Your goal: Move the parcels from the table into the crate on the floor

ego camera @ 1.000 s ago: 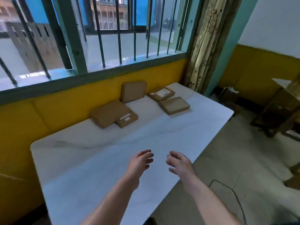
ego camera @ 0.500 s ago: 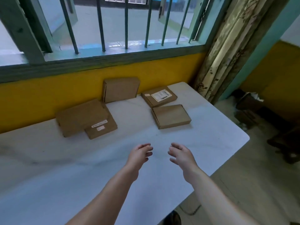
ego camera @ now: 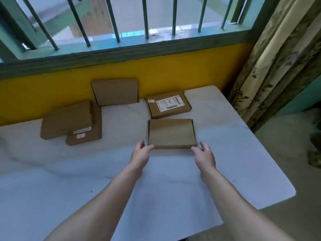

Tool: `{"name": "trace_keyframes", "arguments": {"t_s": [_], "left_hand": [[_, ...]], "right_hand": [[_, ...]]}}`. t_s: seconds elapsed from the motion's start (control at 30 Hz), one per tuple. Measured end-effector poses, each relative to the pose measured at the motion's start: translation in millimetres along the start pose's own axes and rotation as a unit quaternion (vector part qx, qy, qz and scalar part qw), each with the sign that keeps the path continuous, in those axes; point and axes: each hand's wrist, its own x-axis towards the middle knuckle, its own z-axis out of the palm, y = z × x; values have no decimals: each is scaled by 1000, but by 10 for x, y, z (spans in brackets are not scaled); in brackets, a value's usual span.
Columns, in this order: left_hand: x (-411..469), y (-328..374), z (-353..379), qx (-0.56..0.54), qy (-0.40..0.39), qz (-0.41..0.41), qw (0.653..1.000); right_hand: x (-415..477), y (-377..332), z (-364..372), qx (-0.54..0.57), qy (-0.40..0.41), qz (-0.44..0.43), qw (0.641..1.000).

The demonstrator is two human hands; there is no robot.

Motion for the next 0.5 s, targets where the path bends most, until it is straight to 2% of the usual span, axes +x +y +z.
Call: {"name": "trace_keyframes", "arguments": {"t_s": [0.27, 0.5], "left_hand": [[150, 56, 233, 4, 44, 0, 999], [-55, 83, -262, -28, 78, 82, 993]], "right_hand": [[324, -39, 1, -21, -89, 10, 996], [192, -207, 6, -42, -92, -110, 989]]}}
